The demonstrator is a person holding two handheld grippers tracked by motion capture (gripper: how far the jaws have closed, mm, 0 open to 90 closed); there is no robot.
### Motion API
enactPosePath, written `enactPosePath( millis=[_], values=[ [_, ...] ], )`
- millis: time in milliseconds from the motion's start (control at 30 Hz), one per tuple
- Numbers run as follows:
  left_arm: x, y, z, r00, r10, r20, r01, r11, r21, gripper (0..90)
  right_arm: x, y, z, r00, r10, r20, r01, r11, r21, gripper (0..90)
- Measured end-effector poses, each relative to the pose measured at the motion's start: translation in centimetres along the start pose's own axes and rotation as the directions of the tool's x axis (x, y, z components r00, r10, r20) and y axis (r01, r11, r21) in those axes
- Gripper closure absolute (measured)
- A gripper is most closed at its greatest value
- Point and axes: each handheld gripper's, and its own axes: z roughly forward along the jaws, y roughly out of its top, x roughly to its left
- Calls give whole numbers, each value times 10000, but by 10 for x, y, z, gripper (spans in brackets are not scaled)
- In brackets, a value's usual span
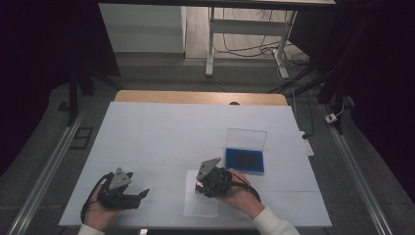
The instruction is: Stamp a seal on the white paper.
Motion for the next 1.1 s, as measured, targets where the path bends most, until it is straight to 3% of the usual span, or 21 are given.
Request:
enactPosePath(
  millis=[267, 1100],
  values=[
    [-1, 0, -1, 10000, 9, -15, -9, 10000, -5, 185, -1, 0, 3, 10000, 24, -58, -22, 9996, 293, 699],
    [-2, 0, 1, 10000, 17, 8, -18, 9999, 106, 185, -3, -4, 5, 9999, 87, -132, -87, 10000, 28, 702]
  ],
)
